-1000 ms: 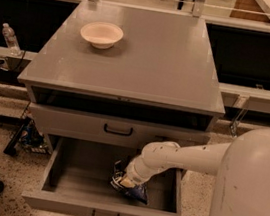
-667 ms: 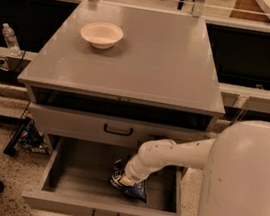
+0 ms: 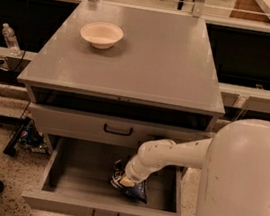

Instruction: Place blue chip bag into middle drawer

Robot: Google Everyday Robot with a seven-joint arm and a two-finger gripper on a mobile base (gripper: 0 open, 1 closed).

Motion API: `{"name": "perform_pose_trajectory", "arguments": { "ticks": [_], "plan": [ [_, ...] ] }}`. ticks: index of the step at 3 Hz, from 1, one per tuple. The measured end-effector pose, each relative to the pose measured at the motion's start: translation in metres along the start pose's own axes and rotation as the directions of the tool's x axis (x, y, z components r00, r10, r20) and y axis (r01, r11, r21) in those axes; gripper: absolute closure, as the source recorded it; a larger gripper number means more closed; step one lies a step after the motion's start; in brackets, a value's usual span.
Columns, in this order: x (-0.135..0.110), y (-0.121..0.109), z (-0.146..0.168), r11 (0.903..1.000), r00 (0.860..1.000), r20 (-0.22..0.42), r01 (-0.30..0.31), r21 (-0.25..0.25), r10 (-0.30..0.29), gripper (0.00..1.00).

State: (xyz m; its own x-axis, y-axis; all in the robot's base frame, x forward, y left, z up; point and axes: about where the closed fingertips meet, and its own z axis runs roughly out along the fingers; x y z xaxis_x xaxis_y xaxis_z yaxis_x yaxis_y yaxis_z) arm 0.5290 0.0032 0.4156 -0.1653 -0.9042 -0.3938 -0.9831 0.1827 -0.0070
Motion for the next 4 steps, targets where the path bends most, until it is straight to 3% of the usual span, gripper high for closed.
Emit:
{"name": "perform_pose_trajectory", "arguments": {
  "ticks": [1,3,4],
  "plan": [
    [0.0,0.001,0.002,1.0,1.0,-0.001,0.001,-0.004,-0.001,0.04],
    [0.001,0.004,-0.005,1.0,1.0,0.02,0.006,-0.002,-0.006,0.0],
    [0.01,0.008,-0.024,0.9996,0.998,0.064,-0.012,0.024,0.01,0.0]
  ]
}}
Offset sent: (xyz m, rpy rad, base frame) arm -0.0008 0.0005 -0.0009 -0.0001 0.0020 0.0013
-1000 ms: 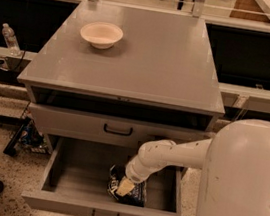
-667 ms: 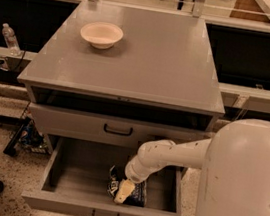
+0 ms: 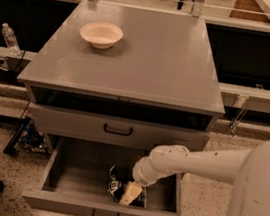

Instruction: Place blue chip bag into middle drawer

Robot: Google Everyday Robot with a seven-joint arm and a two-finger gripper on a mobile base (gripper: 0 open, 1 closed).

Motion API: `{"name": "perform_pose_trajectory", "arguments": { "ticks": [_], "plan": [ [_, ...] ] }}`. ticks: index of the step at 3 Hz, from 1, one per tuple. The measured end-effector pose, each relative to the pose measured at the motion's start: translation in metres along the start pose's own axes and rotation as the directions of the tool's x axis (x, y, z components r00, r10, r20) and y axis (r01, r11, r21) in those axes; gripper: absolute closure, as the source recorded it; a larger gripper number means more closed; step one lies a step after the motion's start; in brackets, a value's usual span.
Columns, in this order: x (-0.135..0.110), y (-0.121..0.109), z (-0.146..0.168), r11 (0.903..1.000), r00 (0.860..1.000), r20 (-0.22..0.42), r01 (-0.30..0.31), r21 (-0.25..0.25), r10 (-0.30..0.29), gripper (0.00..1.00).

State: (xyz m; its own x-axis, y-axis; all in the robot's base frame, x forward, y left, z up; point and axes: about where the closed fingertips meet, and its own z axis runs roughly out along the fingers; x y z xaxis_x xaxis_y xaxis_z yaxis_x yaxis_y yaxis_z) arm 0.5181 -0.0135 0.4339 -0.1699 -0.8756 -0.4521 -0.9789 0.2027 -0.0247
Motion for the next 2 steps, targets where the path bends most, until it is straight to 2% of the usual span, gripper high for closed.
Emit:
{"name": "perform_pose_trajectory", "arguments": {
  "ticks": [1,2],
  "plan": [
    [0.03,0.007,-0.032,0.9958,0.996,0.056,-0.077,0.05,0.074,0.0],
    [0.053,0.013,-0.051,0.9873,0.988,0.072,-0.139,0.077,0.133,0.0]
  ]
}}
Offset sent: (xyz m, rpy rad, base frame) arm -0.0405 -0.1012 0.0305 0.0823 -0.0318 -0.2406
